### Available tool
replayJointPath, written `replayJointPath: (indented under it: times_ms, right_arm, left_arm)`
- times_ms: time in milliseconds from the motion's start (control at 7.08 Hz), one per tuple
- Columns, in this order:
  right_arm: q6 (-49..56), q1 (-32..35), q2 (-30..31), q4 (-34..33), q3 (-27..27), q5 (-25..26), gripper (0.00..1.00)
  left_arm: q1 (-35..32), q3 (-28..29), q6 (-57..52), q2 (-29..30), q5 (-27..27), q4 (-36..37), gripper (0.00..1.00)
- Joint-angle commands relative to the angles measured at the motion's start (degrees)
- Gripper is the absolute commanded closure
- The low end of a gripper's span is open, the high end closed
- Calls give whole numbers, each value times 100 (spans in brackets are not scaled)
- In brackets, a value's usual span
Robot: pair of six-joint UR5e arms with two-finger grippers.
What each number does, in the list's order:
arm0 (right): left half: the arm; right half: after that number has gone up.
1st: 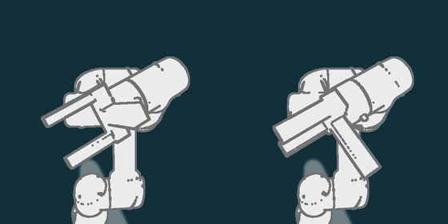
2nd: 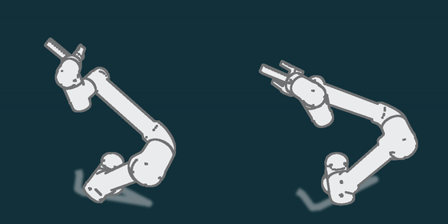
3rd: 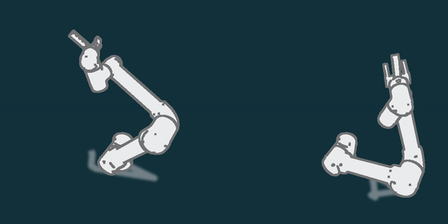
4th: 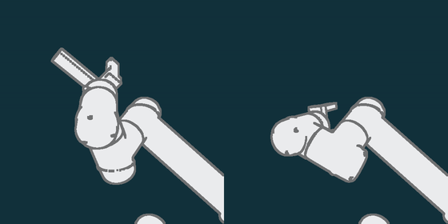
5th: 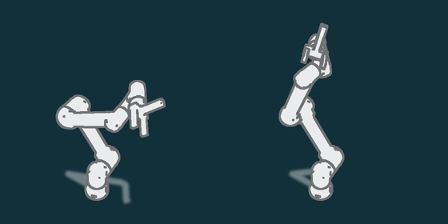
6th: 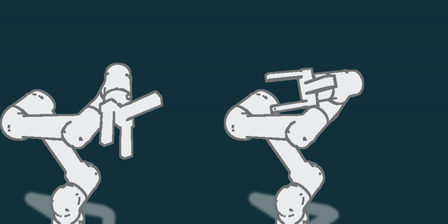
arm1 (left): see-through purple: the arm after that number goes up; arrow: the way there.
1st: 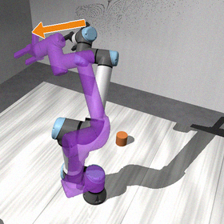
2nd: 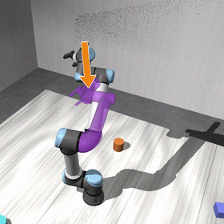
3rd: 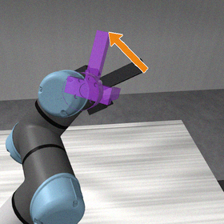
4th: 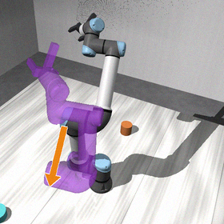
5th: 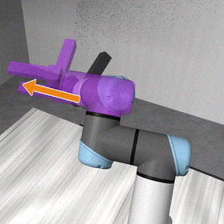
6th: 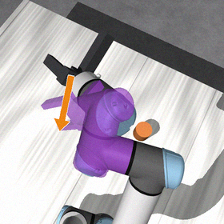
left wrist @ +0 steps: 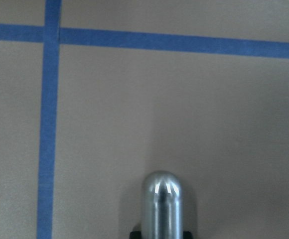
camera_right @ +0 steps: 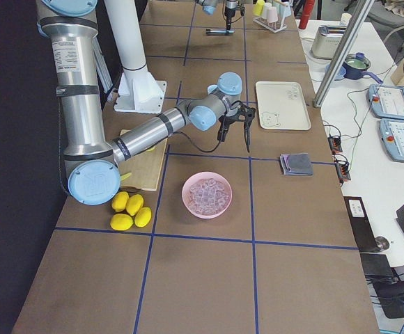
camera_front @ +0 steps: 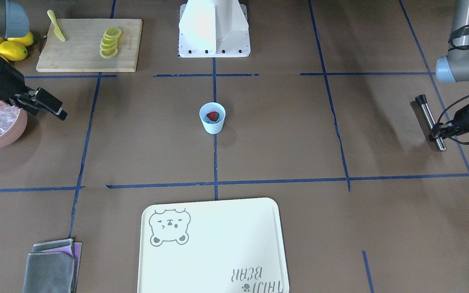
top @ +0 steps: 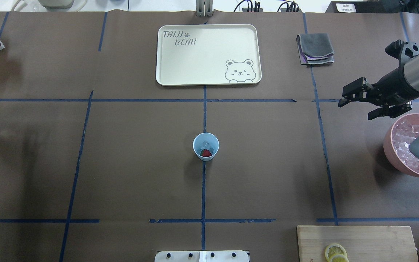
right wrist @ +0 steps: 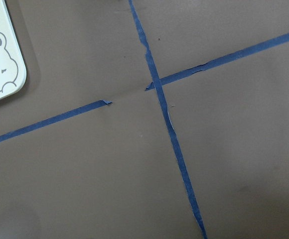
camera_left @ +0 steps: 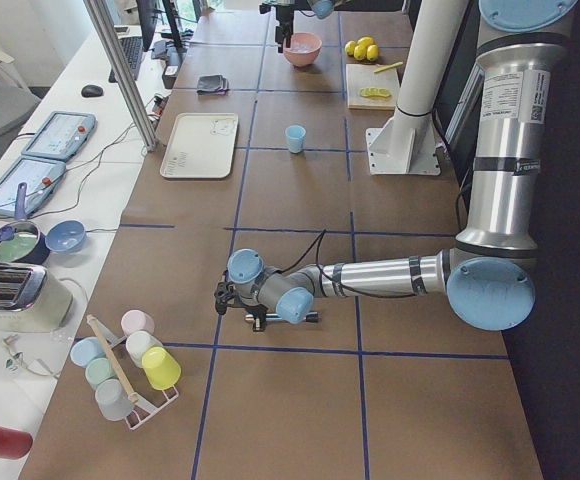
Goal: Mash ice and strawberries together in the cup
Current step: 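Grasp the steel muddler upright with the left gripper, then carry the muddler with the left gripper and lower it into the cup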
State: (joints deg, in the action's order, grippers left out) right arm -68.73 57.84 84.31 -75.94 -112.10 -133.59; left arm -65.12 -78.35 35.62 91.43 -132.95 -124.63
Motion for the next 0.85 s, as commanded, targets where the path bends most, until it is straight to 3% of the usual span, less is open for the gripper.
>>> replayJointPath:
  times_ms: [0, 283, 424, 565, 706]
  right_arm:
    - [0, 8, 6, 0, -14, 0, 0]
    - [0, 8, -2, 0, -14, 17, 0]
    - [0, -1, -11, 9, -14, 17, 0]
    - [0, 8, -11, 9, -5, 26, 0]
    - [0, 8, -20, 9, 4, 35, 0]
  left_arm:
    - [8, -1315, 41, -3, -21, 157, 100]
    - [541, -2775, 181, 15, 250, 237, 100]
    - [1023, -3382, 182, 154, 826, 228, 100]
    - [1820, -3823, 182, 477, 1502, 228, 100]
    - [2280, -3819, 182, 1264, 1752, 228, 100]
